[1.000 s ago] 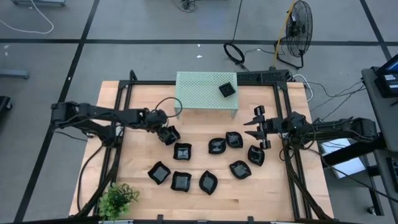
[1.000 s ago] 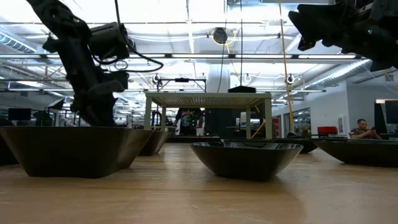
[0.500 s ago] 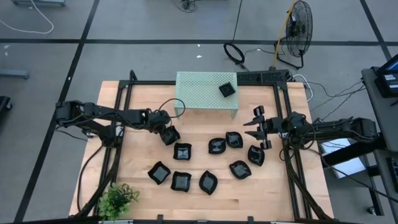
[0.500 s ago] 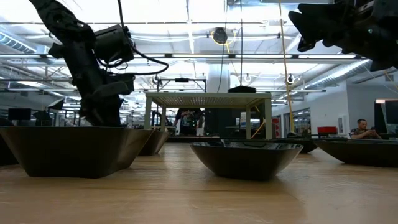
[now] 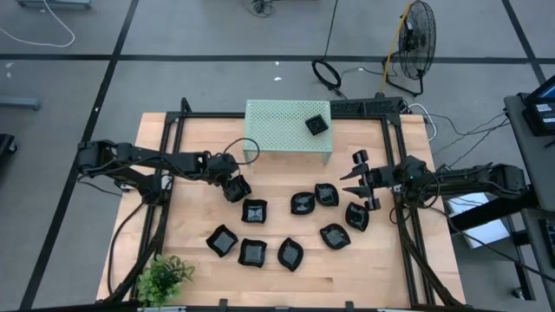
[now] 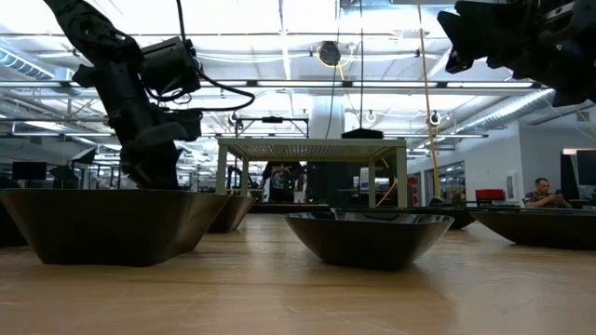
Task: Pick & Place Mini shaped plates
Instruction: Put the black distorted square plate on the shelf
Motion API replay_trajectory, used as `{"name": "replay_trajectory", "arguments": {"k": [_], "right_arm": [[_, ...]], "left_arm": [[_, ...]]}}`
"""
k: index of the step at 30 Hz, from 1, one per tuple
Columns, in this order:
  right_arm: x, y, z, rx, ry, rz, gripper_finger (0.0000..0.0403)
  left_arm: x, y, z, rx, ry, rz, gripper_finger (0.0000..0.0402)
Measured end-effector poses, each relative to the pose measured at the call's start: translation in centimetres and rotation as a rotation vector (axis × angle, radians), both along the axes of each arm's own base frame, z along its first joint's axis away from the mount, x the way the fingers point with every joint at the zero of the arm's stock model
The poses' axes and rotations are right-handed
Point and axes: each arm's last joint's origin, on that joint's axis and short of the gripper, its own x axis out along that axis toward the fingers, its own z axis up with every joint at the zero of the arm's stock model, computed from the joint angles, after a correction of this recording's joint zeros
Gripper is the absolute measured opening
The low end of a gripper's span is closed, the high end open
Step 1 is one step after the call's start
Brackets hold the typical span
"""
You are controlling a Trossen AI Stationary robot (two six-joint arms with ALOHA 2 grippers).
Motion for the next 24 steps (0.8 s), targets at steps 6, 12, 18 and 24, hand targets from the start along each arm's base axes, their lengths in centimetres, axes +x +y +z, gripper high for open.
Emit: {"name": "replay_trajectory", "arguments": {"k": [6,12,18,24], "right_arm": [[0.02,-0.28,0.12,-0.102,-0.047,-0.141,0.0126],[-0.03,-0.41,0.32,-0.138,-0.076,-0.203,0.0126],[-0.08,-0.39,0.44,-0.172,-0.097,-0.212,0.0126],[-0.08,-0.39,0.43,-0.174,-0.096,-0.213,0.0126]], "left_arm": [[0.0,0.0,0.0,0.031,0.01,-0.063,0.02],[0.0,0.0,0.0,0.03,0.01,-0.062,0.0199],[0.0,0.0,0.0,0.029,0.01,-0.06,0.0156],[0.0,0.0,0.0,0.018,0.006,-0.038,0.0083]]}}
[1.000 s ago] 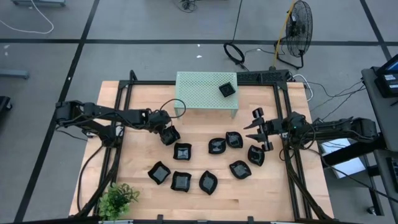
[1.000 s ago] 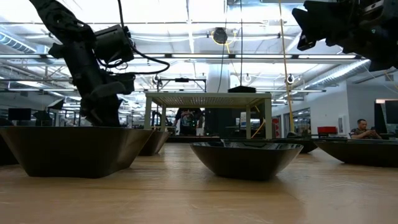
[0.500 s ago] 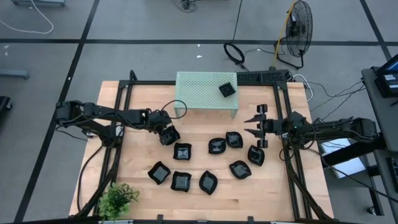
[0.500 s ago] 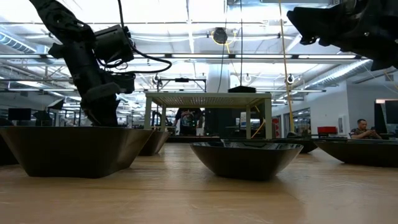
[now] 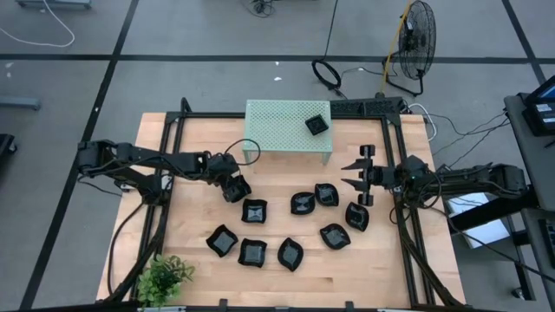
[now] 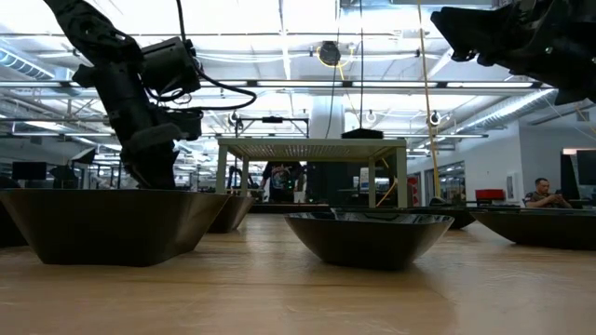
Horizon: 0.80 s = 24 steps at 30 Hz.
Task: Pick & Place Mini shaped plates
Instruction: Put the black distorted square plate on the shelf
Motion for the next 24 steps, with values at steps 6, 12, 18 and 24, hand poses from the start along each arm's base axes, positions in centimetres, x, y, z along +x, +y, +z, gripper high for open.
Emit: {"name": "replay_trajectory", "arguments": {"k": [6,12,18,24], "right_arm": [[0.0,0.0,0.0,0.027,0.007,0.011,0.0126],[0.0,0.0,0.0,0.029,0.008,0.012,0.0126],[0.0,0.0,0.0,0.029,0.008,0.012,0.0126],[0.0,0.0,0.0,0.029,0.008,0.012,0.0126]], "left_arm": [[0.0,0.0,0.0,0.002,-0.003,-0.001,0.0012],[-0.2,-0.2,0.9,0.02,-0.042,-0.024,0.001],[-0.9,-0.4,3.5,0.048,-0.175,-0.03,0.0009],[-1.3,-0.4,7.5,0.115,-0.475,-0.025,0.0004]]}}
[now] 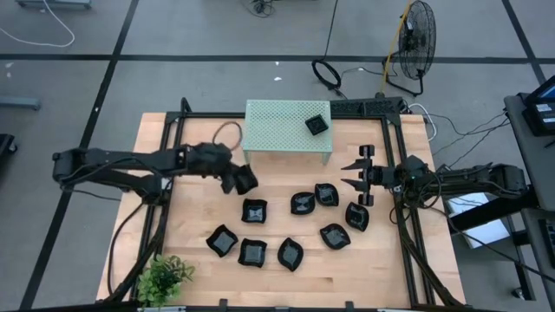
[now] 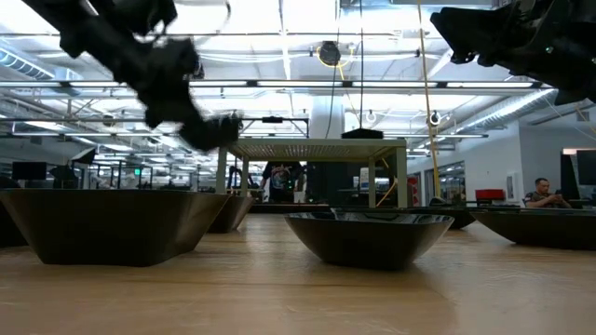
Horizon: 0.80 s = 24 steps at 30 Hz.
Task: Pick & Place Mini shaped plates
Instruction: Put the black distorted square plate on the shelf
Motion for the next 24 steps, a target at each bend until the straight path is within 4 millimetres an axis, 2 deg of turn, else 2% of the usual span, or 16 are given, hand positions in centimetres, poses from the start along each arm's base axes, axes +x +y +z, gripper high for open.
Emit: {"name": "replay_trajectory", "arguments": {"k": [5,10,15,19,22,24], "right_arm": [[0.0,0.0,0.0,0.0,0.0,0.0,0.0126],[0.0,0.0,0.0,0.0,-0.001,-0.001,0.0126],[0.0,0.0,0.0,0.002,-0.001,-0.001,0.0125],[0.0,0.0,0.0,0.004,-0.003,0.0,0.0125],[0.0,0.0,0.0,0.004,-0.003,0.0,0.0125],[0.0,0.0,0.0,0.004,-0.004,0.0,0.0125]], "left_arm": [[0.1,0.1,4.4,0.148,-0.265,-0.048,0.0011],[0.8,1.7,11.2,0.257,-0.402,0.071,0.0006],[2.2,4.5,16.1,0.259,-0.339,0.173,0.0005],[4.1,7.6,17.0,0.264,-0.219,0.255,0.0008],[5.4,10.2,16.0,0.248,-0.136,0.322,0.0007],[5.9,12.0,14.6,0.225,-0.078,0.361,0.0004]]}}
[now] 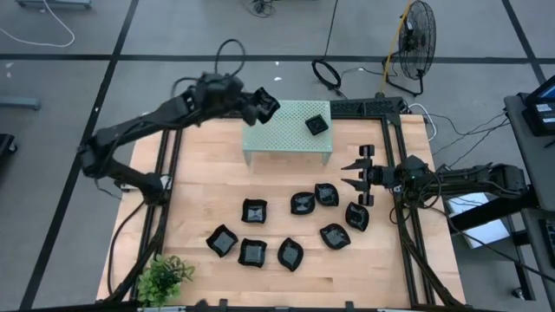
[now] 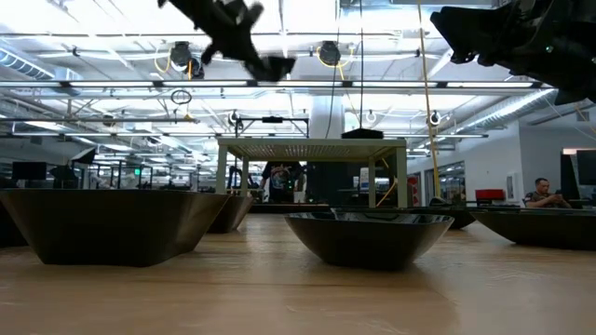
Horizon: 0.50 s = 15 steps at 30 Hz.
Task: Pick & Place Mini shaped plates
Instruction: Put the black distorted square plate on the shelf
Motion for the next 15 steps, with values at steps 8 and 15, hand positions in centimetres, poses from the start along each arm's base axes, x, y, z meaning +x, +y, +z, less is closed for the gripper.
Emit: {"name": "replay_trajectory", "arguments": {"k": [8,15], "right_arm": [[0.0,0.0,0.0,-0.002,0.002,-0.002,0.0125],[0.0,0.0,0.0,-0.005,0.002,-0.003,0.0125]], "left_arm": [[0.6,5.4,-5.0,-0.156,0.103,0.147,0.0006],[1.5,6.7,-7.8,-0.252,0.139,0.114,0.0017]]}}
